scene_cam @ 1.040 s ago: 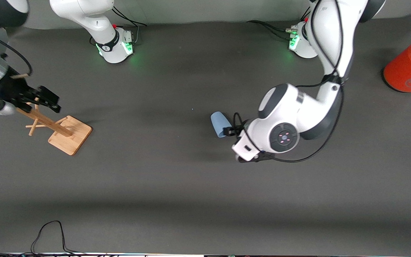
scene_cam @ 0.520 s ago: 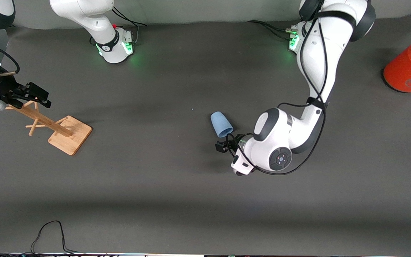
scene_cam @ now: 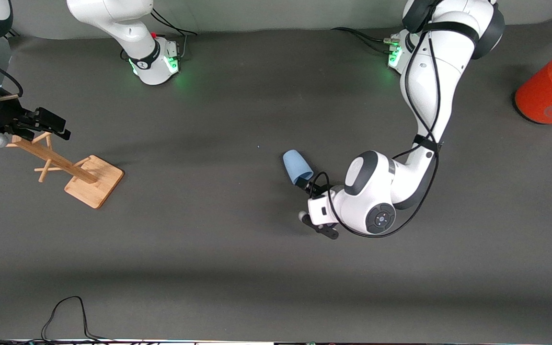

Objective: Rotate and upright cup with both arms
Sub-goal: 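Lower the left gripper over the cup lying on its side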

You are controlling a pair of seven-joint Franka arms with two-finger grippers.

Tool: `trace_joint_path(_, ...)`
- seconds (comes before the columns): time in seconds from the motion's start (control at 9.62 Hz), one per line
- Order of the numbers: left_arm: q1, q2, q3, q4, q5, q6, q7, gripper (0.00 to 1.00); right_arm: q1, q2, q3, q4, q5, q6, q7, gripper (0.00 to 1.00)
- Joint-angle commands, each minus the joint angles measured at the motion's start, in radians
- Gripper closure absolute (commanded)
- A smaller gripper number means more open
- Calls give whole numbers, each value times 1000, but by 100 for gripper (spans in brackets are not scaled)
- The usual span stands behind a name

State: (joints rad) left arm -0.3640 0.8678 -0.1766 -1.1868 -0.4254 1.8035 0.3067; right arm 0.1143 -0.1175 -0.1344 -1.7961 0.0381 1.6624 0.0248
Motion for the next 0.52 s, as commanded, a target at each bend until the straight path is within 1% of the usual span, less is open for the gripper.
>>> trace_joint_path(0.0,-13,-45,2,-120,-1,74,228,0,-8,-10,4,-6,22,-24,-13,0)
trace_joint_path(0.1,-10,-59,-1,-176,1,111,251,0,-13,1,2,-6,22,-24,-12,0)
trace_joint_path(0.21,-6,-59,-15,-209,-9,131,291,4,-15,15,2,1,7,-23,-11,0)
trace_joint_path(0.31,3,-59,-20,-250,-18,129,295,10,-12,25,4,33,-24,-24,7,0)
trace_joint_path(0.42,8,-61,-29,-264,-86,113,290,21,-8,36,6,56,-30,-23,80,0)
